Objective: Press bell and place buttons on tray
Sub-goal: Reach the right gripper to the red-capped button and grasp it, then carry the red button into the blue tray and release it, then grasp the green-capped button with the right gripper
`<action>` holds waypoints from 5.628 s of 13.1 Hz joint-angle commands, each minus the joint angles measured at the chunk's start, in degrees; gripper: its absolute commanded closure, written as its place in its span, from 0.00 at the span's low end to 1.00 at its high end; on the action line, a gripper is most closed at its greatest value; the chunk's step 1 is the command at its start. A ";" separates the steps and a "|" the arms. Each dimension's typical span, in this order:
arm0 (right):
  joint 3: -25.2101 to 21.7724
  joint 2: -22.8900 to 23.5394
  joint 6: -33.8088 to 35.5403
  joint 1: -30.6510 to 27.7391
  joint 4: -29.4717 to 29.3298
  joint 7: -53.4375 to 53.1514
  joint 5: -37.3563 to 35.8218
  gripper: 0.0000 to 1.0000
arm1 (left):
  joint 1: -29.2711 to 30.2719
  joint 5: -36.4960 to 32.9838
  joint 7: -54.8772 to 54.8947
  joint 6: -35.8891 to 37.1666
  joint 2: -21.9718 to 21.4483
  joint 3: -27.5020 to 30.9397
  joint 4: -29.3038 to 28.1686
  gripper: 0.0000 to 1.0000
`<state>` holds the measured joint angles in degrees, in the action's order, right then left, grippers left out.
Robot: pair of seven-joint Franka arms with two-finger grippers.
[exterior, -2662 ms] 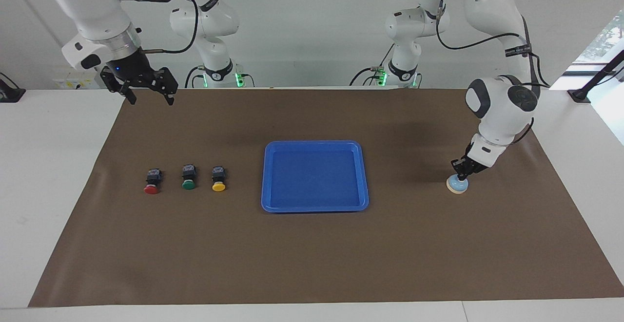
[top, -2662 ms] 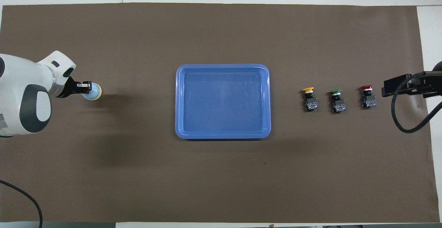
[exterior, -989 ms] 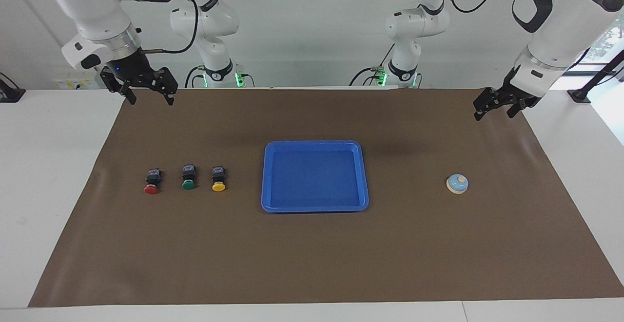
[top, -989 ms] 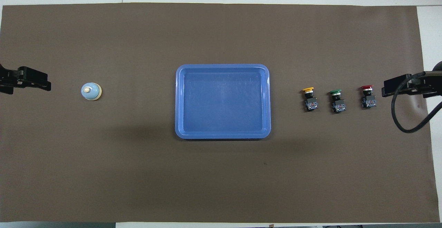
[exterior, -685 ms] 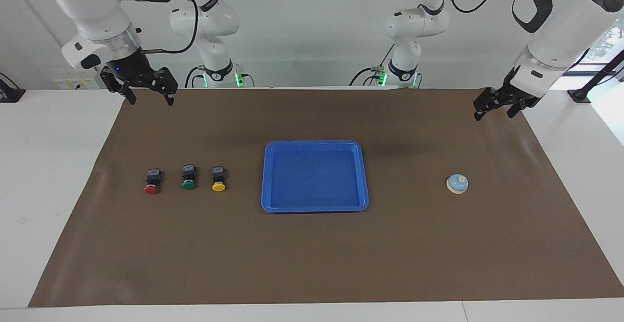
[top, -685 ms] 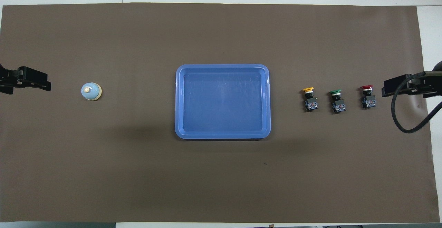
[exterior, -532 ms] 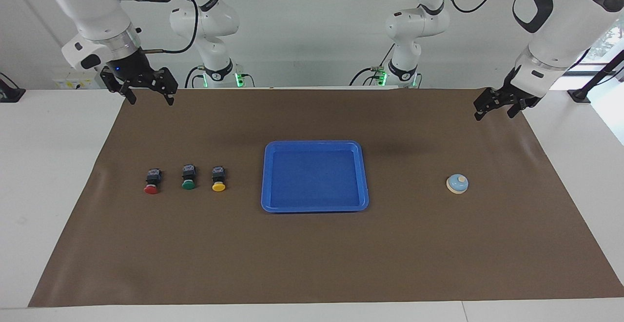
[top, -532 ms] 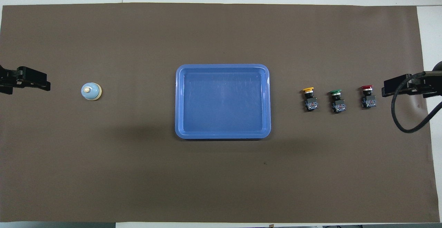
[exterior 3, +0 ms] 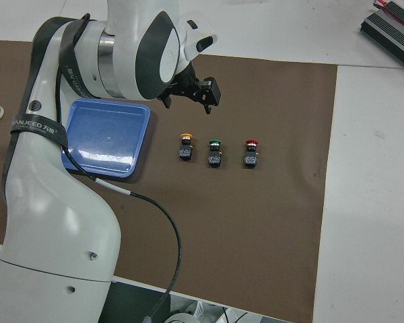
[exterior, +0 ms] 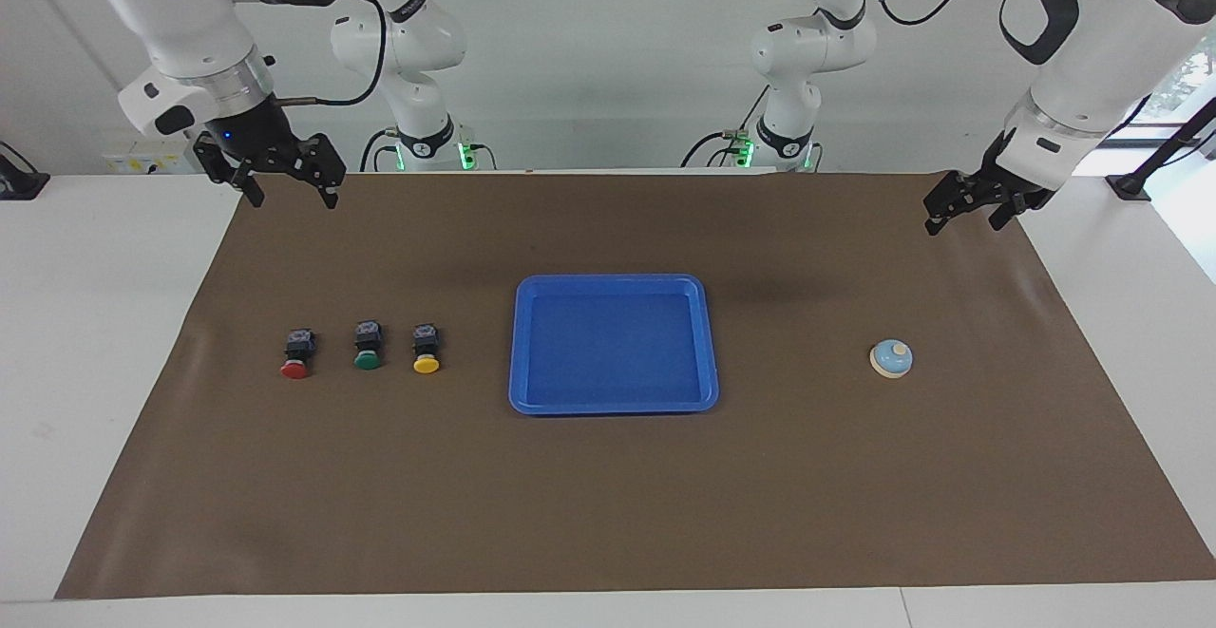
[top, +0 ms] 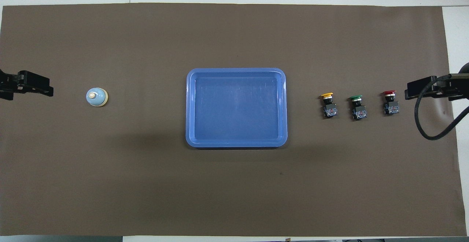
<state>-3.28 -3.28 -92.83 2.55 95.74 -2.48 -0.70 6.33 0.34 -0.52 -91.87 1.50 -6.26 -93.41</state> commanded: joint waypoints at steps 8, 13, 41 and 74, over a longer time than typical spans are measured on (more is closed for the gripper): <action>0.64 12.13 -17.63 -5.26 4.28 9.83 0.78 0.00 | -0.53 0.62 0.25 1.08 0.17 0.55 0.95 0.00; 0.55 15.75 -26.15 -10.27 9.18 14.78 3.95 0.00 | 0.08 0.62 0.34 1.17 0.08 0.46 0.95 0.00; 1.08 20.85 -26.12 -6.88 7.65 8.77 4.21 1.00 | 0.09 0.62 0.34 1.17 0.08 0.46 0.95 0.00; 0.29 19.37 -37.04 -0.96 17.34 6.87 3.51 0.00 | 0.09 0.62 0.34 1.17 0.08 0.46 0.95 0.00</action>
<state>-3.79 19.54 -125.59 1.71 106.38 3.57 2.97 6.37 0.35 -0.52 -91.87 1.50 -6.00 -93.38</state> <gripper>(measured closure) 0.000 0.000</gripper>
